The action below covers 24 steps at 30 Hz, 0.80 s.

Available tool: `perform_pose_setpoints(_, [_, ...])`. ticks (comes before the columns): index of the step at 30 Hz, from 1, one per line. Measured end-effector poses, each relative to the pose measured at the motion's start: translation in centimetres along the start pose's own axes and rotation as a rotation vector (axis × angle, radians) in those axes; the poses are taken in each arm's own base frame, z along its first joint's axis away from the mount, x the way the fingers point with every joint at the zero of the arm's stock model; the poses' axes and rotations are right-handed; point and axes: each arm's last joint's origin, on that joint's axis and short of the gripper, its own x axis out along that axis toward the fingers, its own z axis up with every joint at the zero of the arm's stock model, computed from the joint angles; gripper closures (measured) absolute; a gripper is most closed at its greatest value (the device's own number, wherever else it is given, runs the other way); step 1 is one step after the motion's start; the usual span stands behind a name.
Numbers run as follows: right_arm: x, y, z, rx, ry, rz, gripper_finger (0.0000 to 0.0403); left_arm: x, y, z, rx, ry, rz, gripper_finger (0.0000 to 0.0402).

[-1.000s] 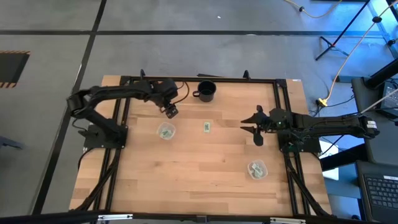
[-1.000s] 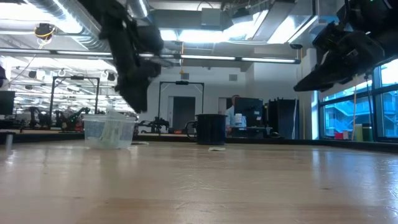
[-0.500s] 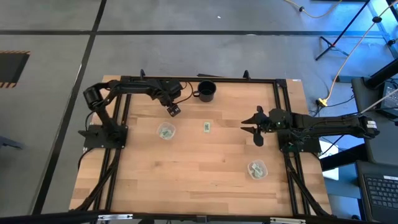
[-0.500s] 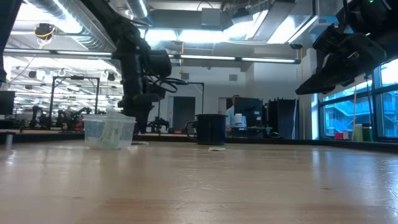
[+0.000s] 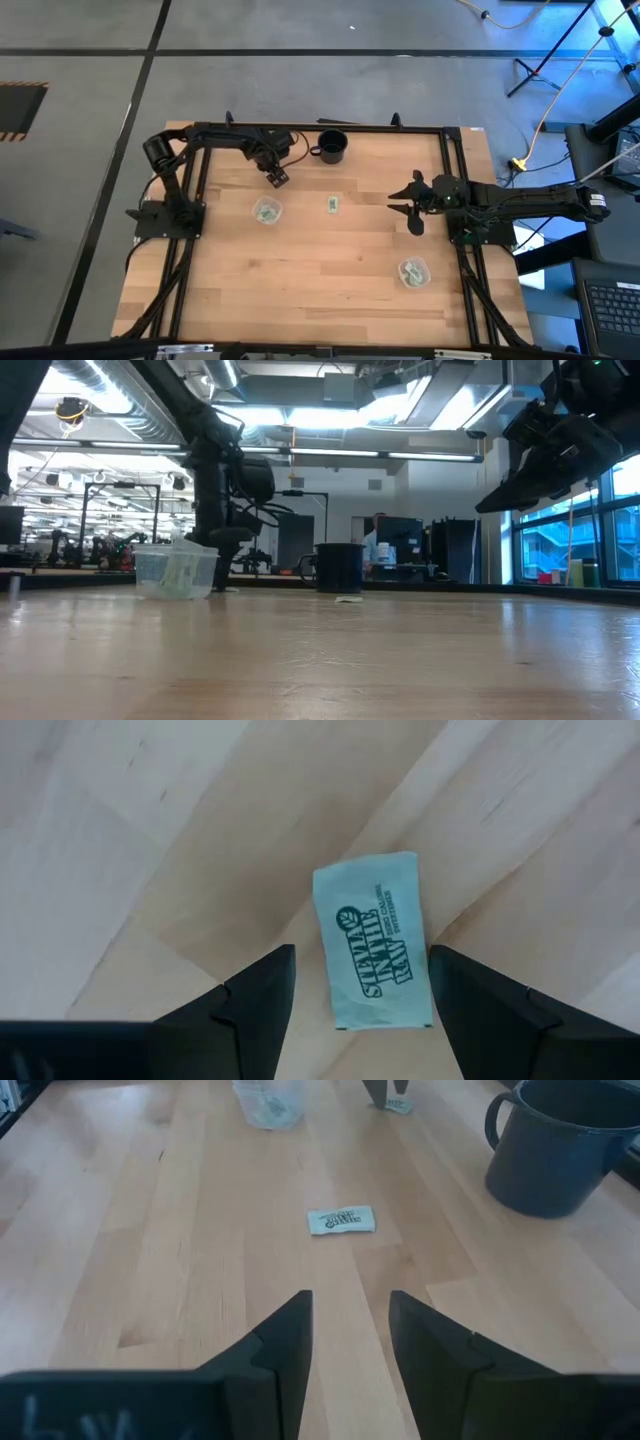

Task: Pick and place items into bin
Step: Put the white stevia packet into the top transparent bin

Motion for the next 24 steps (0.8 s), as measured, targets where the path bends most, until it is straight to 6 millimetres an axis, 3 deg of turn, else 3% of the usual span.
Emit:
perform_pose_setpoints(6, [0.0,0.0,0.0,-0.003,0.001,0.0,0.0265,0.0,0.5,-0.1,-0.022,0.02,-0.088,0.0178])
perform_pose_setpoints(18, [0.0,0.0,-0.1,0.0,0.008,-0.001,0.0265,1.6,1.1,-0.1,0.004,0.085,-0.093,0.0178])
perform_pose_setpoints(24, [0.0,0.0,-0.1,-0.002,0.01,-0.001,0.0265,1.5,1.1,-0.2,0.008,0.08,-0.082,0.0194])
